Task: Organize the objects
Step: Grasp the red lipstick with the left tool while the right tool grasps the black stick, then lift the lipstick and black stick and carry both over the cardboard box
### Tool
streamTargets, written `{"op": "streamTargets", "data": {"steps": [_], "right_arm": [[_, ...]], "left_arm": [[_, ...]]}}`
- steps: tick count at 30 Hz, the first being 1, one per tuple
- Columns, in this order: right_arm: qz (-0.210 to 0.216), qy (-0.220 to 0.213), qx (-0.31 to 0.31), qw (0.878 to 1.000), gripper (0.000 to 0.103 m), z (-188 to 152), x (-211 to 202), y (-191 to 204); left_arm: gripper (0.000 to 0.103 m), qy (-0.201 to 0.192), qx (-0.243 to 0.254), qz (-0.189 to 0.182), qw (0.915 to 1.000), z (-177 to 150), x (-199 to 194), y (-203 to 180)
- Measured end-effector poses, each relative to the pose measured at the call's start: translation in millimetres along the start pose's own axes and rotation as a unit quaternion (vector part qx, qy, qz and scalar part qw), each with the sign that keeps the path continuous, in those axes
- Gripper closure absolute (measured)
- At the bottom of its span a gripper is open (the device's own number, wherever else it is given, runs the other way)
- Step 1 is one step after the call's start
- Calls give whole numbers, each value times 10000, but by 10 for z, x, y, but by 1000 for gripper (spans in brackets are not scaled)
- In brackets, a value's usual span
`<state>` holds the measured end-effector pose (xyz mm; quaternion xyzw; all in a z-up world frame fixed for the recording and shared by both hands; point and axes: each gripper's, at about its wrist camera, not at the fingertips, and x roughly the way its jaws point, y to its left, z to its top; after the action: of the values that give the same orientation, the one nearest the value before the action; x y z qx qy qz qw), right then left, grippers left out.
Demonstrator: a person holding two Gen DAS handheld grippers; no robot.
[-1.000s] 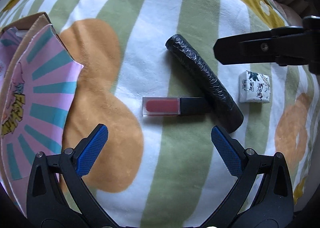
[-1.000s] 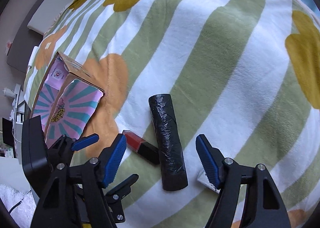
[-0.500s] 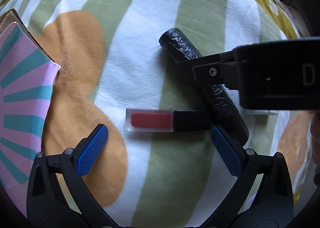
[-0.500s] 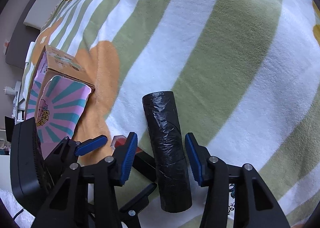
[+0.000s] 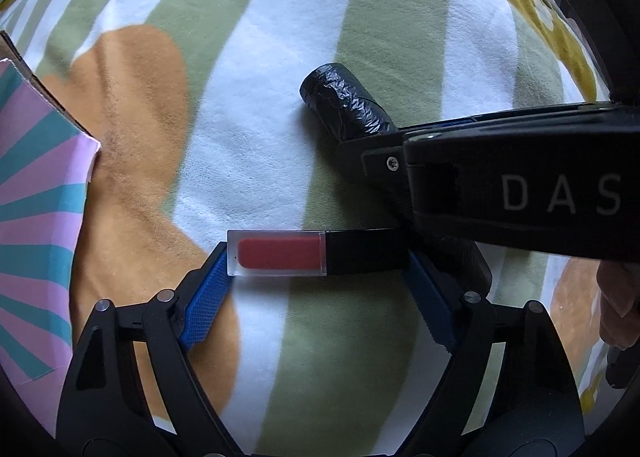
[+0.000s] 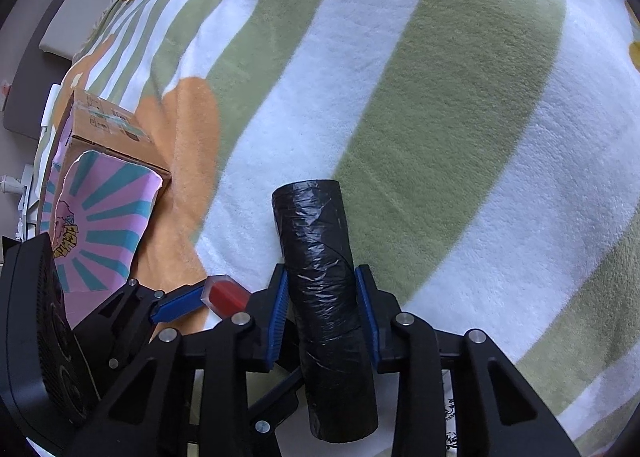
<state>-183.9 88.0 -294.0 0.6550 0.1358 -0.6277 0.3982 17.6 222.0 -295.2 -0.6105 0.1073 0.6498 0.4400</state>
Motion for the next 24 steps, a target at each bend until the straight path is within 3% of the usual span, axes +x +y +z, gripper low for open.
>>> {"op": "streamTargets", "data": {"steps": [13,14,24], "right_arm": [[-107,-536,362,9978,75,-245,-383,10],[-139,-611,373,9973,75,-285,-440,36],[-327,-1110,714,9907,75,-556,-1112,364]], "left_arm": [[20,-293,145,-109,9994,-98,-458,-7],[20,-311,156,-116,9993,9,-524,68],[20,-705,342,-175,9968,-176,-1481,198]]}}
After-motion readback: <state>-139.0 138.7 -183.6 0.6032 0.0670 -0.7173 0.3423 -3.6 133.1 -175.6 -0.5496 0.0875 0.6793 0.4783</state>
